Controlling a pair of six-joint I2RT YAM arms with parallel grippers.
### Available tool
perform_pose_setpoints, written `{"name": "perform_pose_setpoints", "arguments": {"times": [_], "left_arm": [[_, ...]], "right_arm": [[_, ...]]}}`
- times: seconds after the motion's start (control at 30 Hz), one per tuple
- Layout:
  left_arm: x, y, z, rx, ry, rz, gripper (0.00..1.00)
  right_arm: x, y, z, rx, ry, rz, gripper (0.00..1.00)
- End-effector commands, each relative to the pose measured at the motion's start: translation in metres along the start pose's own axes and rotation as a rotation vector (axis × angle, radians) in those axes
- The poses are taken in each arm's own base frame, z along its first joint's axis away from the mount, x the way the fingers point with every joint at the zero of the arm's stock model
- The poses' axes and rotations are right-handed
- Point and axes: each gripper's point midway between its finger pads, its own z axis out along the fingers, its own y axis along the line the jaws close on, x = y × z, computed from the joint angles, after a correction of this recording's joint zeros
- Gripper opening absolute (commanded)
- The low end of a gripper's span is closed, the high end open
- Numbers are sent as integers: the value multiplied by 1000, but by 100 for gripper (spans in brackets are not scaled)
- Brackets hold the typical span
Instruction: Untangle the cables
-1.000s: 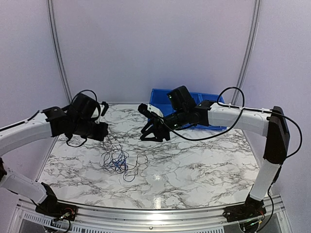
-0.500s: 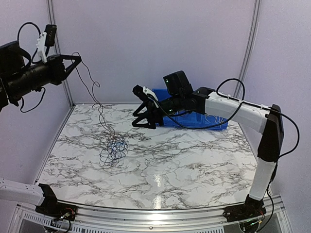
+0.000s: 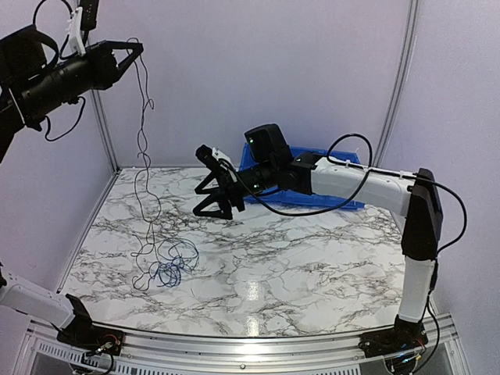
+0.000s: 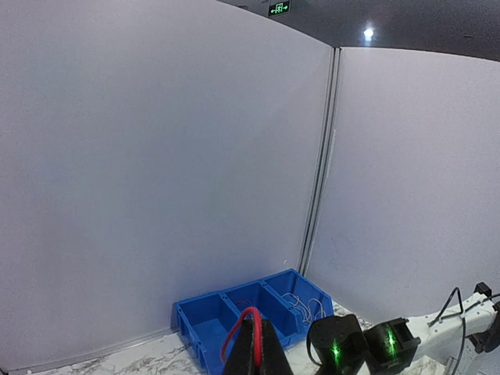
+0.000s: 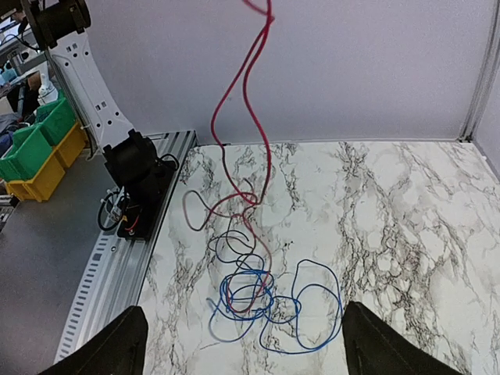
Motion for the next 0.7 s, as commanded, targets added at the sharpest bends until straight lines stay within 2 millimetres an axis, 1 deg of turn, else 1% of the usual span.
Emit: {"name": "perform_pose_setpoints", "arguments": {"times": [0.0, 0.07, 0.1, 0.13, 0.2, 0.3, 0.33, 0.37, 0.4, 0.43, 0.47, 0.5, 0.53, 0.57, 0.67], "left_arm": [[-58, -2, -14, -8, -156, 10, 0], [-67, -7, -15, 17, -187, -6, 0], [-72, -8, -16, 27, -209, -17, 0], [-76, -10, -16, 41, -224, -33, 0], [-83, -14, -18, 68, -253, -65, 0], [-92, -20, -21, 107, -280, -106, 0], [-94, -21, -23, 111, -289, -116, 0], [-96, -21, -24, 113, -294, -124, 0], [-98, -21, -25, 114, -300, -126, 0], [-98, -21, -26, 115, -302, -128, 0], [-99, -20, -28, 113, -304, -127, 0], [-99, -20, -29, 110, -306, -127, 0], [-99, -19, -29, 104, -306, -128, 0], [-98, -18, -29, 100, -305, -126, 0], [-93, -17, -28, 93, -294, -127, 0]], "right_arm": [[-15, -3, 23, 24, -63, -15, 89], [-3, -3, 41, 19, -50, -22, 93], [10, -2, 55, 4, -32, -12, 96], [19, -1, 64, -9, -22, -2, 98], [34, 1, 80, -33, -12, 18, 98], [46, -1, 94, -41, -10, 48, 98], [51, -4, 96, -37, -6, 61, 93], [50, -8, 99, -23, -20, 49, 85], [53, -13, 101, -5, -17, 43, 76], [56, -17, 103, 9, -12, 45, 65], [61, -20, 105, 17, -6, 51, 48], [65, -23, 106, 27, 0, 61, 34], [69, -26, 107, 31, 3, 73, 27], [72, -26, 106, 29, 5, 88, 25], [78, -20, 99, -1, 5, 108, 12]]}}
